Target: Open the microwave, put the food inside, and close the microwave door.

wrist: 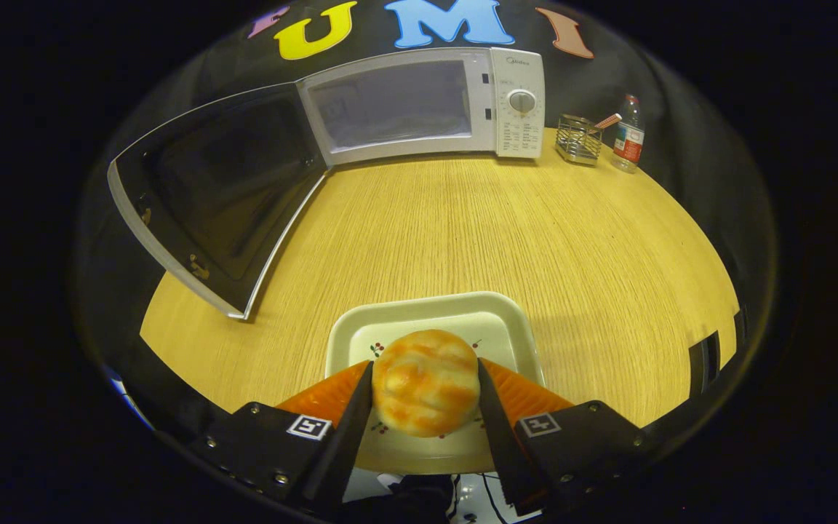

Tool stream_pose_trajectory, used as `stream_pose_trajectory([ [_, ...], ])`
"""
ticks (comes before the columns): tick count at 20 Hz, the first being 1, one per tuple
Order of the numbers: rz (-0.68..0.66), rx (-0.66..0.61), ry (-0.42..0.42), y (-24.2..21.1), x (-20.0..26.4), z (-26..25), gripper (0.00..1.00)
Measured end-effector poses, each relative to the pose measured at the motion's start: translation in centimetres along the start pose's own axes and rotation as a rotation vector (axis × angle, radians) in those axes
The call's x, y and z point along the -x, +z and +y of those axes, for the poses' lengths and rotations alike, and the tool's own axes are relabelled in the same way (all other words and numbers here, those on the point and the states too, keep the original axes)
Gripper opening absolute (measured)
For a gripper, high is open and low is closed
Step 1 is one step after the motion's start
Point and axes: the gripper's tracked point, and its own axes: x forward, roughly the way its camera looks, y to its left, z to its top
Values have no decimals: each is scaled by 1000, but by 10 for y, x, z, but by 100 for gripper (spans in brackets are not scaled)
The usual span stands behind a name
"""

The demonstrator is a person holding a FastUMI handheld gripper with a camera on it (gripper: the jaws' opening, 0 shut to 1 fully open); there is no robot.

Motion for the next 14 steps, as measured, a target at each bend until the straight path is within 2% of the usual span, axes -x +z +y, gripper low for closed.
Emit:
stream_pose_trajectory([
  [2,-54,-14,20,11,7,6,69],
  [6,-123,-47,33,44,15,9,69],
  [11,-228,-135,84,106,24,18,69],
  [14,-298,-142,103,146,27,21,69],
])
